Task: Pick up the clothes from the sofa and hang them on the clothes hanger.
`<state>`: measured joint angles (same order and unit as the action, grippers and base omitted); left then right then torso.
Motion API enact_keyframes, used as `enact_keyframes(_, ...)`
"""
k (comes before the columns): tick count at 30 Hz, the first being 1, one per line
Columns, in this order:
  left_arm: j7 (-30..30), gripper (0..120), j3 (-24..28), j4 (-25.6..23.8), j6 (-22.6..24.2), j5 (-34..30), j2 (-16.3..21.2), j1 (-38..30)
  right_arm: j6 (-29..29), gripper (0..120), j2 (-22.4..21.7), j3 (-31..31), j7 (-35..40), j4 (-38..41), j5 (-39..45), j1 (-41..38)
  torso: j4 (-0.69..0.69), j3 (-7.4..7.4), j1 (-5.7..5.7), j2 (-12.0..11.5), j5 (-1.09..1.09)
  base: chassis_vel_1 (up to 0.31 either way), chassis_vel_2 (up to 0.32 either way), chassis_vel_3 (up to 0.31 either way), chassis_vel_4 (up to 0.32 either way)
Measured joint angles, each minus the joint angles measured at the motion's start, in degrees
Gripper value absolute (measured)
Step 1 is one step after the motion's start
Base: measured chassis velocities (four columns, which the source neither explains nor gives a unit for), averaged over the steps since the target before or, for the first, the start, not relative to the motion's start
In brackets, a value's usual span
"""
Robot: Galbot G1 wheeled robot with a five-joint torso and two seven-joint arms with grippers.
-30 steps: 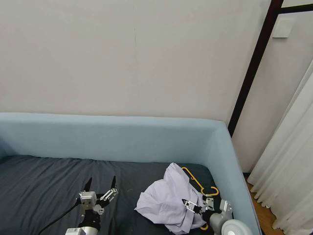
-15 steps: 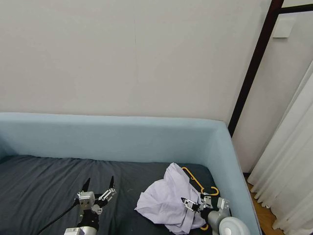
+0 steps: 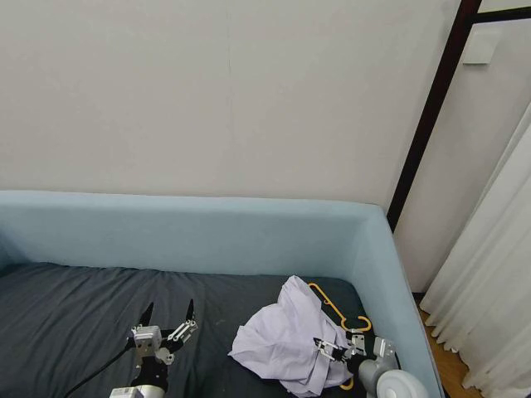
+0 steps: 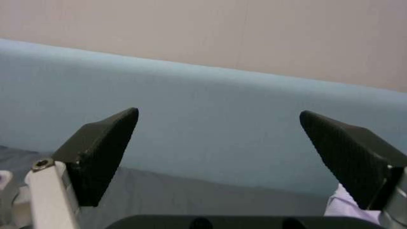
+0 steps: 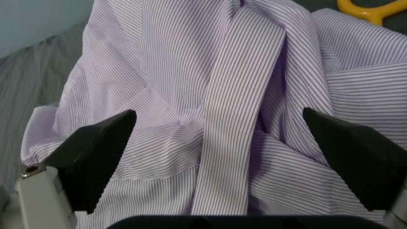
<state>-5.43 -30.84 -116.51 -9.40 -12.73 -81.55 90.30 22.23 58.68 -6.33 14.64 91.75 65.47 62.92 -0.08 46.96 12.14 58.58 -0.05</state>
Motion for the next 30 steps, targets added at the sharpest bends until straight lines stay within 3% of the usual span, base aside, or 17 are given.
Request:
enact_keyframes(4, 0.0, 100, -0.07, -0.2, 0.02, 0.09, 0.13, 0.16, -0.06, 98, 0.53, 0.02, -1.68, -1.07, -0.62, -0.35, 0.0, 0.0, 0.0, 0.0, 0.0, 0.0, 0.0, 0.0, 0.0)
enact_keyframes(8, 0.0, 100, -0.27, -0.25, 0.04, 0.09, 0.38, 0.28, -0.48, 87, 0.63, 0.06, -2.56, -1.37, -0.7, -0.49, 0.0, 0.0, 0.0, 0.0, 0.0, 0.0, 0.0, 0.0, 0.0)
enact_keyframes(30, -0.09, 100, 0.16, -0.19, -0.01, 0.05, 0.51, 0.02, -5.28, 4, 0.28, -0.67, -7.19, 0.78, -1.45, 1.14, 0.0, 0.0, 0.0, 0.0, 0.0, 0.0, 0.0, 0.0, 0.0)
